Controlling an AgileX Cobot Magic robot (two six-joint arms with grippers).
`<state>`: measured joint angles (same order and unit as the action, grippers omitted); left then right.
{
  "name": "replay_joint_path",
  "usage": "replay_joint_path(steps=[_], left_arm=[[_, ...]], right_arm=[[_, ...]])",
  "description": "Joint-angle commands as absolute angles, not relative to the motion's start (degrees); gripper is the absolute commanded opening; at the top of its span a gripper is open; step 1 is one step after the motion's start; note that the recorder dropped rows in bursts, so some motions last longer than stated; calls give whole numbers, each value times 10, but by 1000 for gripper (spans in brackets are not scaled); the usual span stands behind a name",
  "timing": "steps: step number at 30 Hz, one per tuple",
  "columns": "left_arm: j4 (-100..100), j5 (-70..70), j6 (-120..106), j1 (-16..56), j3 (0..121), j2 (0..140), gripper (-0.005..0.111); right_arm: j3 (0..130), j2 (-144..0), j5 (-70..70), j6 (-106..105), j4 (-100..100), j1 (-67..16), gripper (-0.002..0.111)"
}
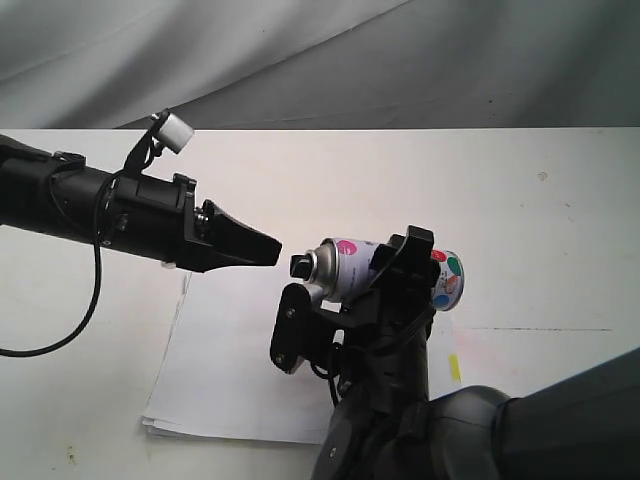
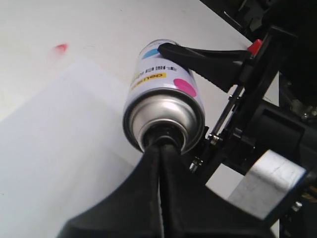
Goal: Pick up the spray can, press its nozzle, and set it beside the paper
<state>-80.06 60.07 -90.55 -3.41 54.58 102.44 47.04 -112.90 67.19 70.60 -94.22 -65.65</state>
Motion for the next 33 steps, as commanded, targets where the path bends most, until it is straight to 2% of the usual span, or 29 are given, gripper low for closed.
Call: replay_joint_path(steps=[1,33], left_arm=[[-793,615,-897,-31,549,1023,0],[-831,629,-946,-31,549,1056,0]], right_arm=[[474,-1124,700,704,-961,-658,0],[474,-1124,700,704,-961,-658,0]])
